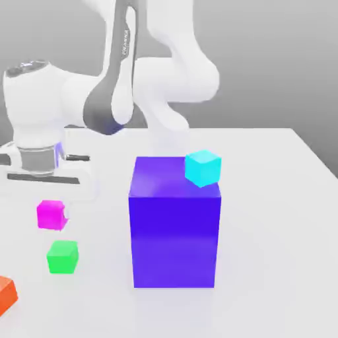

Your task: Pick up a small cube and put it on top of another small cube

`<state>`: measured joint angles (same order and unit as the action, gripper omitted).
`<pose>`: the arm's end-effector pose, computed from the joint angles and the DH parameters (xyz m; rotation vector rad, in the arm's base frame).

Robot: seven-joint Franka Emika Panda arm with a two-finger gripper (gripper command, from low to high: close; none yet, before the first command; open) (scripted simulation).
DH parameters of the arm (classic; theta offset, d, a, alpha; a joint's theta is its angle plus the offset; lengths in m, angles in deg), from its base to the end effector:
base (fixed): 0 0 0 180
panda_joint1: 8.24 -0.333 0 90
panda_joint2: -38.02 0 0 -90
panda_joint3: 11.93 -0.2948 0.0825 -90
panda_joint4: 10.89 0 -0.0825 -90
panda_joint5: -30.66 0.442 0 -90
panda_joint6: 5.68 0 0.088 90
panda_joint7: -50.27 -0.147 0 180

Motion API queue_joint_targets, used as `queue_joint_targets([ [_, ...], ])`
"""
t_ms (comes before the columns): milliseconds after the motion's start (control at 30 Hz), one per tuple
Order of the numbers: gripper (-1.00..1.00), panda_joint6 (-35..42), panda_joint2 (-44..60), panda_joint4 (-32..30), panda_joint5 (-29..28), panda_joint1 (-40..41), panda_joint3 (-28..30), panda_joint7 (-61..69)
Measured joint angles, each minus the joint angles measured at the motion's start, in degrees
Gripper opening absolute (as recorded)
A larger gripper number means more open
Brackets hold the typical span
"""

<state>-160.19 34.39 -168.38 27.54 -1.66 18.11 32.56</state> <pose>0.3421 -0.2444 0.1225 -2.8232 1.3608 -0.0077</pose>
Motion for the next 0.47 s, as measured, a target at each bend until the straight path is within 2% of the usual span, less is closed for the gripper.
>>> queue_joint_targets([
  [233, -1.0, -5.14, 6.4, 0.47, 8.91, -1.12, -0.9, 6.41],
  [400, -1.0, -9.57, 11.81, 0.46, 16.53, 1.44, -4.92, 11.83],
  [433, 1.0, -10.1, 12.44, 0.44, 17.39, 1.83, -5.48, 12.44],
  [467, 1.0, -10.1, 12.44, 0.44, 17.39, 1.83, -5.48, 12.44],
])
